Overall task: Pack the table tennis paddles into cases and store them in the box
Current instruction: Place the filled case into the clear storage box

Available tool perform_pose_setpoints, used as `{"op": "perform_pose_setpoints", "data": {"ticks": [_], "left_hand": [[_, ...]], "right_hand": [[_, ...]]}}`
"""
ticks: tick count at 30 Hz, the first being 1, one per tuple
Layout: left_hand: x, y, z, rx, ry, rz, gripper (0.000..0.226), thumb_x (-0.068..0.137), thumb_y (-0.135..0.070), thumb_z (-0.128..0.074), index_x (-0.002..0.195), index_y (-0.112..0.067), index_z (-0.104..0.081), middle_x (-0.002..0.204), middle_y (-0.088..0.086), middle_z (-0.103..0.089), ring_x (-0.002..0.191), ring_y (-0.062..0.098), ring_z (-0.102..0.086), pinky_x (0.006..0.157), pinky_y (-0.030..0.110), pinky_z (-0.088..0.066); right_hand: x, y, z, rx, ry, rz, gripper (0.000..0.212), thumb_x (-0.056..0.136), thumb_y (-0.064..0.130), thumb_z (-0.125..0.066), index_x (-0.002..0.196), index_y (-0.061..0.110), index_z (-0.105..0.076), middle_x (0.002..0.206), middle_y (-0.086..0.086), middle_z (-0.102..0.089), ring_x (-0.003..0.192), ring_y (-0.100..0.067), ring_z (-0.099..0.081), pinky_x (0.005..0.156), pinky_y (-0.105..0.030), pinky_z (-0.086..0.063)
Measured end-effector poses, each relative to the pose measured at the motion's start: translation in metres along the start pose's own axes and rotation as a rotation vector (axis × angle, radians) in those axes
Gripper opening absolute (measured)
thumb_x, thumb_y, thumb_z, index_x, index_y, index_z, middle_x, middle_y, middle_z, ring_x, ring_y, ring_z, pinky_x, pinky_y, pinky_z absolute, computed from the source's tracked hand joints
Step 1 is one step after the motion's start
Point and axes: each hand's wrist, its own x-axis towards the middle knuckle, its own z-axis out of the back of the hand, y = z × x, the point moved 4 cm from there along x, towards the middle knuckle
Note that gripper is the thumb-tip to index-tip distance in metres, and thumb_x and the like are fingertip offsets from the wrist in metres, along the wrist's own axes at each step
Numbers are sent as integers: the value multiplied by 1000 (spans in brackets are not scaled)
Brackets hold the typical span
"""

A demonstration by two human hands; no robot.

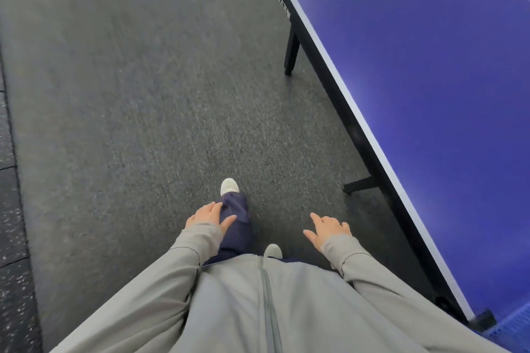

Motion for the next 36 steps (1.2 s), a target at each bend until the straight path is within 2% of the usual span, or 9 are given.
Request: {"op": "perform_pose_setpoints", "data": {"ticks": [3,6,9,12,16,22,29,32,36], "left_hand": [[38,40,40,-47,-1,75,64,92,-58,-36,145,-22,-29,154,-3,-28,141,17,-26,111,34,-27],[71,84,86,-77,-7,164,65,93,-58,-34,146,-21,-26,155,-2,-25,142,16,-24,111,34,-26],[99,113,130,-111,-47,224,66,93,-57,-35,146,-19,-27,156,-1,-24,142,18,-25,111,34,-27],[125,125,167,-180,-58,241,65,93,-56,-37,146,-18,-28,156,1,-24,142,19,-25,112,34,-25],[158,118,196,-208,-37,240,66,93,-56,-38,146,-19,-27,157,1,-20,143,18,-22,114,34,-24],[231,85,258,-94,16,198,68,92,-61,-31,147,-21,-22,158,-2,-15,145,18,-14,117,37,-17],[332,37,386,-79,-62,161,69,92,-61,-29,148,-23,-20,159,-4,-12,146,17,-8,119,38,-10],[368,21,435,-133,-102,119,68,93,-60,-32,148,-22,-21,158,-3,-14,146,17,-8,119,37,-10],[409,33,478,-132,-78,158,67,93,-60,-31,148,-23,-21,158,-3,-13,146,16,-10,118,37,-13]], "right_hand": [[29,30,42,3,-4,-19,60,97,52,-30,149,25,-18,149,-2,-35,139,-23,-29,114,-45,-21],[55,65,96,-1,-21,0,61,97,52,-31,149,25,-17,155,0,-25,143,-21,-22,115,-45,-19],[84,107,153,-1,-66,46,61,98,51,-30,150,25,-15,159,1,-14,146,-18,-13,117,-44,-15],[109,152,208,-20,-105,132,59,98,50,-31,150,25,-17,159,1,-13,146,-17,-12,117,-43,-16],[145,197,258,-110,-120,237,59,99,48,-31,150,24,-16,160,0,-10,147,-18,-9,117,-43,-13],[216,220,332,-255,-92,295,59,98,49,-29,150,26,-15,160,2,-10,148,-20,-3,118,-47,-7],[301,233,466,-198,-105,295,58,98,50,-30,148,24,-20,152,0,-31,144,-21,-19,114,-47,-17],[326,240,517,-168,-92,285,58,98,49,-32,148,22,-21,150,-2,-33,141,-22,-25,114,-47,-18],[357,258,562,-147,-44,248,58,98,48,-32,149,23,-21,151,-3,-33,140,-23,-27,114,-47,-19]]}}
